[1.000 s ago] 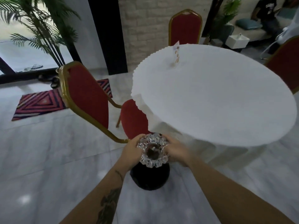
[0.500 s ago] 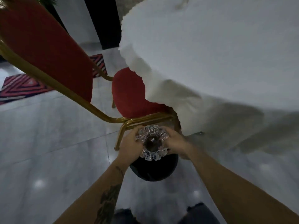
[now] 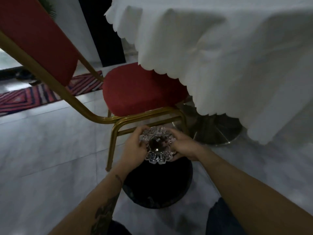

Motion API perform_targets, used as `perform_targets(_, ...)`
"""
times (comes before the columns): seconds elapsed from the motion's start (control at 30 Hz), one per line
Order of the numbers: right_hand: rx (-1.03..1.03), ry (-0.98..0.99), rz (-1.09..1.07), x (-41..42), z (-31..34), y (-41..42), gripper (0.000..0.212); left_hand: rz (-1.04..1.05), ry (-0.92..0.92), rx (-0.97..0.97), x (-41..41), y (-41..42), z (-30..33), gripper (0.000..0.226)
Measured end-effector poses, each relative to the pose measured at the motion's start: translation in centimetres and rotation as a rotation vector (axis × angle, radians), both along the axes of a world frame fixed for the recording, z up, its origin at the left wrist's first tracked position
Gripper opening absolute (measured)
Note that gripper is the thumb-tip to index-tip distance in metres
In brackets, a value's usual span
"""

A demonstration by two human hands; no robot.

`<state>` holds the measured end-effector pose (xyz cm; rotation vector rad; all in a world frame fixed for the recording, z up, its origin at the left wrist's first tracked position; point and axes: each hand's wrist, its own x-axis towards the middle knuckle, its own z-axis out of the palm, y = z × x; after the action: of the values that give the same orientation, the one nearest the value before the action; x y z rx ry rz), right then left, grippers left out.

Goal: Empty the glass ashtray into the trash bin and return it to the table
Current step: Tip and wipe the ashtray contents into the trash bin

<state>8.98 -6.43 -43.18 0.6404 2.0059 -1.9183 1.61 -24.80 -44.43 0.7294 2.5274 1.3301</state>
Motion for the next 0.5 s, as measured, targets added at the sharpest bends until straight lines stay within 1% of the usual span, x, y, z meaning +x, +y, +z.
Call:
perform_targets(0.07, 0.024, 0.006, -0.026, 0.5, -0.5, -0.5, 0.07, 0.014, -0.025, -0.011, 0.4, -0.3, -0.3, 0.055)
perform_targets(0.13, 0.061, 0.023, -0.031, 1.1, -0.4, -1.0, 0.065, 0.028, -0.104, -0.016, 0.7, -0.6, -0.3, 0.058)
perform_targets(0.2, 0.156, 0.057, -0.007, 1.2, -0.9, -1.1, 0.067, 0.02, -0.201, -0.006, 0.2, -0.9, -0.4, 0.055)
perform_targets(0.23, 0.201, 0.087, 0.004, 1.0, -1.4, -1.1, 0.069, 0.008, -0.215, -0.002, -0.1, -0.9, -0.5, 0.051)
perform_targets(0.33, 0.264, 0.192, -0.036, 0.5, -3.1, -1.7, 0.076, -0.027, -0.206, 0.002, -0.7, -1.1, -0.7, 0.044)
perform_targets(0.43, 0.386, 0.34, -0.087, 0.7, -4.2, -2.6, 0.066, -0.036, -0.208, 0.006, -0.2, -1.7, -1.1, 0.044)
perform_targets(0.5, 0.489, 0.423, -0.07, 1.1, -4.4, -3.3, 0.063, -0.014, -0.116, -0.023, 0.3, -2.2, -1.4, 0.047)
